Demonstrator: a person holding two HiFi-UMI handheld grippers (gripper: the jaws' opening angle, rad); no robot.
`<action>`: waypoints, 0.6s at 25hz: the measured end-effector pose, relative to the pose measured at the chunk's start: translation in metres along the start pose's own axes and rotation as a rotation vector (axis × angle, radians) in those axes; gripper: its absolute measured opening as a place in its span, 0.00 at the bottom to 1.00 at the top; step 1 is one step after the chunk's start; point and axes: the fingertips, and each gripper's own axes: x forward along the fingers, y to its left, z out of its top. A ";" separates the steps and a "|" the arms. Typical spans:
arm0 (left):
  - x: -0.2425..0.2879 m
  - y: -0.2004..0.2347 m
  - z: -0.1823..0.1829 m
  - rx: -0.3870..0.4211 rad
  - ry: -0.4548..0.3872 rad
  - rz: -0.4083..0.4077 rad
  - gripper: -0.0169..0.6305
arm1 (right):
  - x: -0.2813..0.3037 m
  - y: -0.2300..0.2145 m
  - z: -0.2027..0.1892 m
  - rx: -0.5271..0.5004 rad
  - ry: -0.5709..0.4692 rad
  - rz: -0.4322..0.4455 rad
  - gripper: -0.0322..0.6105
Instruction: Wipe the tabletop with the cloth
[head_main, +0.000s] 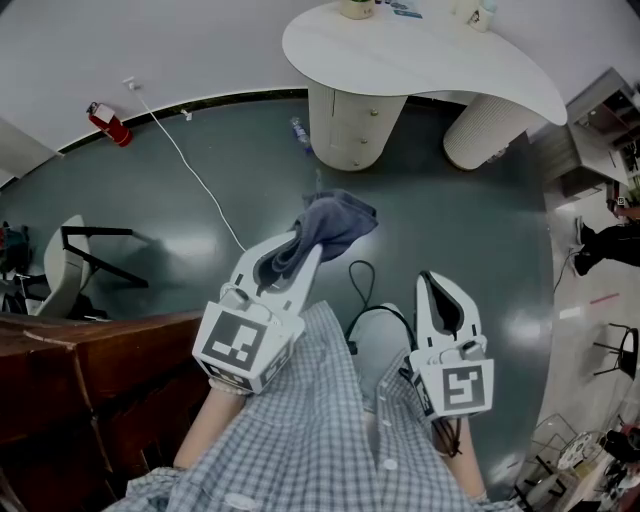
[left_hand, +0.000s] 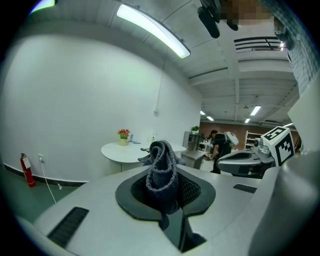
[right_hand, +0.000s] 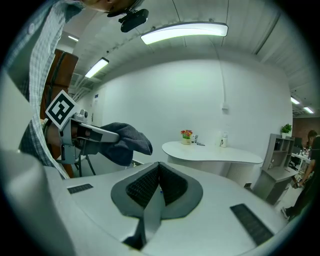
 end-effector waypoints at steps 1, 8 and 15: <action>-0.001 -0.001 0.000 0.000 -0.003 0.001 0.11 | -0.001 0.000 0.000 -0.002 0.001 0.000 0.06; -0.009 0.004 0.002 -0.008 -0.010 0.037 0.11 | -0.001 0.000 0.000 -0.020 0.001 0.017 0.06; -0.004 0.008 0.005 0.001 -0.013 0.050 0.11 | 0.005 -0.004 0.000 -0.022 0.014 0.029 0.06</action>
